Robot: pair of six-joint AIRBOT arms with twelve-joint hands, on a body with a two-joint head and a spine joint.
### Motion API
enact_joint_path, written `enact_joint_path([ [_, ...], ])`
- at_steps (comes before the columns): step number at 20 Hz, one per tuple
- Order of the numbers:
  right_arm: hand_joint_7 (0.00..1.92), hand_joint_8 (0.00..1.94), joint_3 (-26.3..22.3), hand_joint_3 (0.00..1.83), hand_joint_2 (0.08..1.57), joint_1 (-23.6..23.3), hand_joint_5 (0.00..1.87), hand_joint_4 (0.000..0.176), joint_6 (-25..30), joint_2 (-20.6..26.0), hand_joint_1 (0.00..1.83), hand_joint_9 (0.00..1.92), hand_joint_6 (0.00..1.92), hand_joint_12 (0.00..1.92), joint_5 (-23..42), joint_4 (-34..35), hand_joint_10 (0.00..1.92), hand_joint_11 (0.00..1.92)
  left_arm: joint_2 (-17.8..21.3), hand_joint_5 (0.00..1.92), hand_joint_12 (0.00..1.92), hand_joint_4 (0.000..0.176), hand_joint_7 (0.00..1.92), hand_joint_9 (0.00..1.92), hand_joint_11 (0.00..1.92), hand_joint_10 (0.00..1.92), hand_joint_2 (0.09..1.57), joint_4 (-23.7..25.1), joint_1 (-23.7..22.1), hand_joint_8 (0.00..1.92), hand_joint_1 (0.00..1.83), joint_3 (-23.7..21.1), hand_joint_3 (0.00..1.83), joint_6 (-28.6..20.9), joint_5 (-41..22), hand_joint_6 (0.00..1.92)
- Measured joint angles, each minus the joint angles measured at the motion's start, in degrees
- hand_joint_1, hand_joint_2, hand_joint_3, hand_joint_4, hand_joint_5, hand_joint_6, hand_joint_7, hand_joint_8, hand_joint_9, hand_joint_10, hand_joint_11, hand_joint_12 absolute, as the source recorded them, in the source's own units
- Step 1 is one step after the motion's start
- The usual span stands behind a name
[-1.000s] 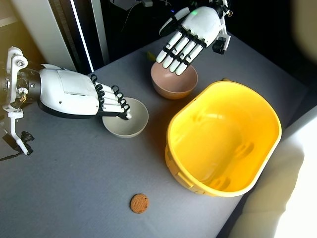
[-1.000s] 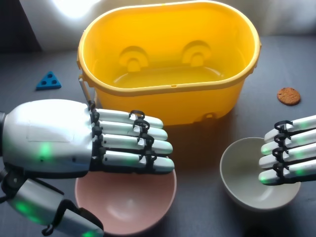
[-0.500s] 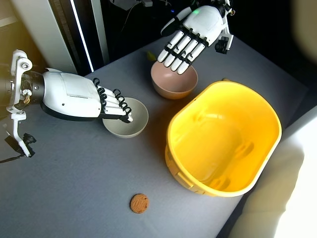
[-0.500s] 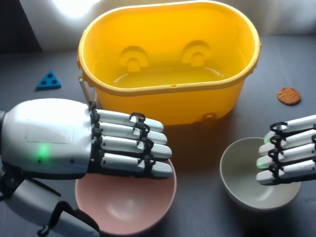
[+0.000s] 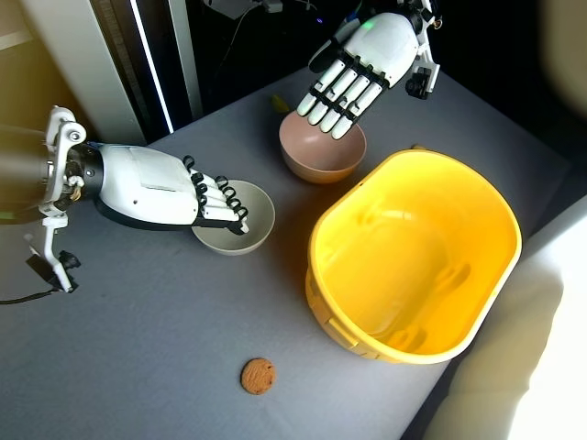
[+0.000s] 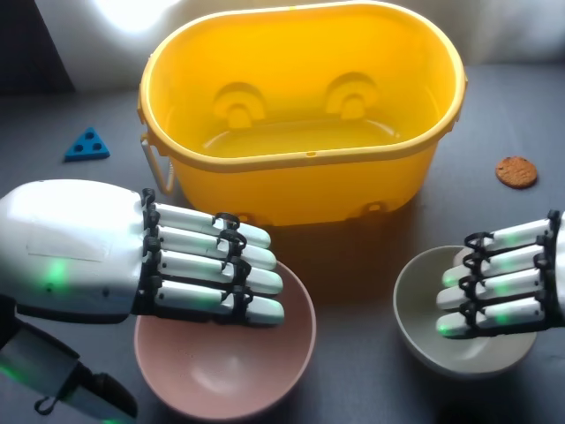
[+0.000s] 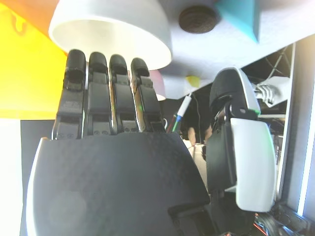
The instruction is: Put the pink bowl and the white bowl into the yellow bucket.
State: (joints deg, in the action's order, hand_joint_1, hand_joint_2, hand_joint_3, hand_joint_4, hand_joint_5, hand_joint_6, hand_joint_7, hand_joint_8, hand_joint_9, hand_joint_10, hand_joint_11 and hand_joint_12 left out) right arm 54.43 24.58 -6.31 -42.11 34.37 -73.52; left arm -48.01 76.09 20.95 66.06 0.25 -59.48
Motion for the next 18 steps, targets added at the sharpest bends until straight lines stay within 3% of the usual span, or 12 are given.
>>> enact_joint_path([
  [2,0.08,0.00,0.00,0.00,1.06,0.00,0.11,0.000,-0.11,-0.85,0.61,0.08,0.01,0.45,-0.96,0.02,0.00,0.00,-0.02,0.00,0.00,0.000,0.00,0.00,0.00,0.00,1.14,0.87,0.02,0.00,0.57,0.48,0.00,-0.83,-1.09,0.00],
  [3,0.01,0.00,0.00,0.00,1.07,0.00,0.03,0.000,-0.17,-1.14,0.62,0.02,0.02,0.21,-1.55,0.04,0.00,0.00,0.00,0.00,0.00,0.000,0.00,0.00,0.00,0.00,1.16,0.90,0.33,0.00,0.55,0.74,0.00,-1.31,-1.66,0.00],
  [5,0.00,0.00,0.00,0.00,1.04,0.00,0.01,0.000,-0.24,-1.31,0.84,0.00,0.01,0.12,-2.29,0.07,0.00,0.00,0.00,0.00,0.00,0.000,0.00,0.00,0.00,0.00,1.14,1.51,0.42,0.00,0.67,0.83,0.00,-1.86,-1.79,0.00],
  [8,0.00,0.00,0.09,0.02,1.09,0.44,0.02,0.000,-0.72,-1.84,0.79,0.00,0.01,0.01,-3.58,0.52,0.00,0.01,0.00,0.00,0.03,0.000,0.00,0.00,0.03,0.00,1.05,1.55,-0.17,0.00,0.92,1.40,0.00,-3.19,-2.71,0.00],
  [9,0.00,0.00,0.33,0.00,1.09,0.61,0.04,0.000,-0.68,-2.01,0.80,0.00,0.02,0.17,-3.69,0.39,0.00,0.00,0.00,0.01,0.04,0.000,0.00,0.00,0.02,0.00,1.02,1.40,-0.20,0.00,1.01,1.86,0.00,-2.91,-2.89,0.00],
  [10,0.06,0.01,0.83,0.00,0.98,0.74,0.12,0.000,-0.68,-2.58,0.99,0.04,0.02,0.40,-3.98,0.26,0.01,0.00,-0.17,0.06,0.29,0.000,0.00,0.03,0.00,0.00,0.97,1.81,-0.50,0.00,1.05,2.99,0.01,-3.69,-3.17,0.01],
  [13,0.05,0.00,1.01,0.00,0.95,0.74,0.12,0.000,-0.76,-2.86,1.02,0.04,0.01,0.52,-4.28,0.52,0.01,0.00,-1.25,0.05,0.38,0.000,0.00,0.02,0.00,0.00,0.98,3.23,-2.29,0.00,1.05,6.12,0.01,-8.81,-4.46,0.00],
  [15,0.05,0.00,1.20,0.00,0.95,1.05,0.12,0.000,-0.79,-3.19,1.02,0.04,0.01,0.52,-4.48,0.44,0.01,0.00,-1.25,0.05,0.38,0.000,0.00,0.02,0.00,0.00,0.98,3.91,-2.34,0.00,1.05,6.78,0.01,-9.44,-4.68,0.00],
  [16,0.11,0.02,1.20,0.00,0.94,1.07,0.21,0.000,-0.76,-3.19,1.09,0.08,0.03,0.60,-4.52,0.39,0.02,0.00,-1.25,0.07,0.38,0.000,0.01,0.03,0.00,0.00,0.98,5.75,-2.32,0.00,1.11,6.78,0.01,-9.49,-5.03,0.01],
  [18,0.14,0.01,1.36,0.00,0.93,1.09,0.24,0.000,-0.79,-3.54,1.05,0.11,0.02,0.71,-4.48,0.59,0.02,0.00,-1.25,0.05,0.38,0.000,0.00,0.00,0.00,0.00,0.99,7.06,-1.14,0.00,1.11,6.60,0.01,-9.55,-5.97,0.00],
])
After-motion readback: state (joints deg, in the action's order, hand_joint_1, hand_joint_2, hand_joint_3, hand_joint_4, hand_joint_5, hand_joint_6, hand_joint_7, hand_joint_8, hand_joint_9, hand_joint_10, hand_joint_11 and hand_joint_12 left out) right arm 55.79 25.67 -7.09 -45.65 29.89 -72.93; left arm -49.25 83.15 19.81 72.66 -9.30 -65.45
